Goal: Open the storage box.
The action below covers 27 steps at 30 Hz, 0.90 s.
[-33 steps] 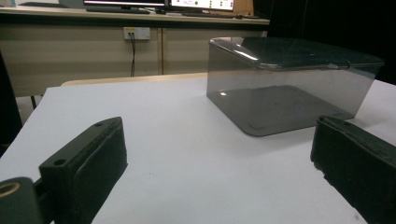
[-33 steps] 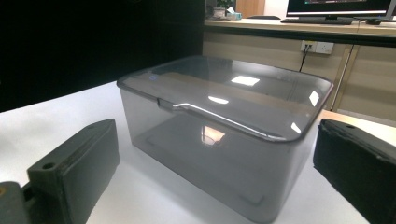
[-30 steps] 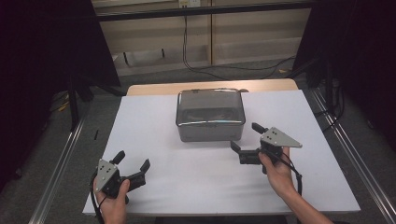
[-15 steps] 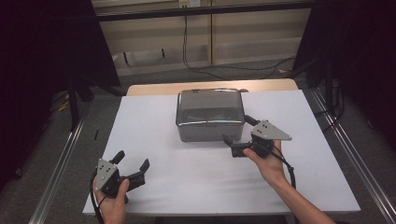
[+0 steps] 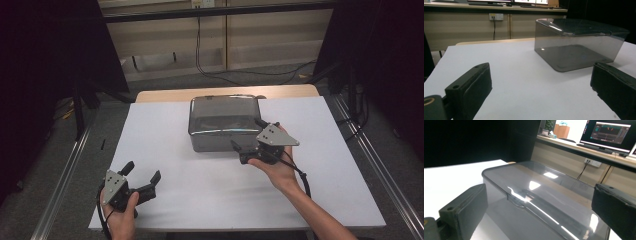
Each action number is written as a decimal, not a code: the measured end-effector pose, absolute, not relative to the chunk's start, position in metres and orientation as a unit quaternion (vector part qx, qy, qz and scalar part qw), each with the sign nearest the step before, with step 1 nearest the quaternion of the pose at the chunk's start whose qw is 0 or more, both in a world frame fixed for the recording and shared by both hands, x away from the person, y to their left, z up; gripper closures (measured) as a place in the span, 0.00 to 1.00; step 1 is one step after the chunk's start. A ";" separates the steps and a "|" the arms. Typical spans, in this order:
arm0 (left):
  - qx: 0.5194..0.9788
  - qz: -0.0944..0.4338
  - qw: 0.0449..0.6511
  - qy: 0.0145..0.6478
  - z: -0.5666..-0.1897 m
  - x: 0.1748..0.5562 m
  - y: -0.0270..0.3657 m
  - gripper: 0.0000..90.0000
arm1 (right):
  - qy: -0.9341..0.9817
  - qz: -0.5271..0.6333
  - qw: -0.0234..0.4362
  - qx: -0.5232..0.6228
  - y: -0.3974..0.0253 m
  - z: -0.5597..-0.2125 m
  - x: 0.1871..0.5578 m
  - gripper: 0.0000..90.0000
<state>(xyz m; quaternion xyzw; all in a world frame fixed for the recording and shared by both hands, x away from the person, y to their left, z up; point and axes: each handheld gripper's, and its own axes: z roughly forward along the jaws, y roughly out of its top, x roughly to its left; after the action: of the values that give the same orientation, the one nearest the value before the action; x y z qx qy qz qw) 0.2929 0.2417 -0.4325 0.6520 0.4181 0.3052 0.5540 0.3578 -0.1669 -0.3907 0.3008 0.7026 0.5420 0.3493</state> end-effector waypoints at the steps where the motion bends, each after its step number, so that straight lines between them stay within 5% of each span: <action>1: 0.651 0.306 0.555 0.418 -0.432 0.293 0.242 0.04 | 0.705 0.538 0.354 0.298 -0.166 -0.390 0.358 0.00; 27: 0.653 0.309 0.554 0.415 -0.432 0.293 0.242 0.04 | 0.771 0.374 0.503 0.116 -0.133 -0.395 0.360 0.09</action>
<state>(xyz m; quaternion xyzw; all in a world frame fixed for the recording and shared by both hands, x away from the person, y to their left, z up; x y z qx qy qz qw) 0.2926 0.2419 -0.4321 0.6526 0.4150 0.3087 0.5538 0.3598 -0.1326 -0.3948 0.1159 0.7709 0.3737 0.5026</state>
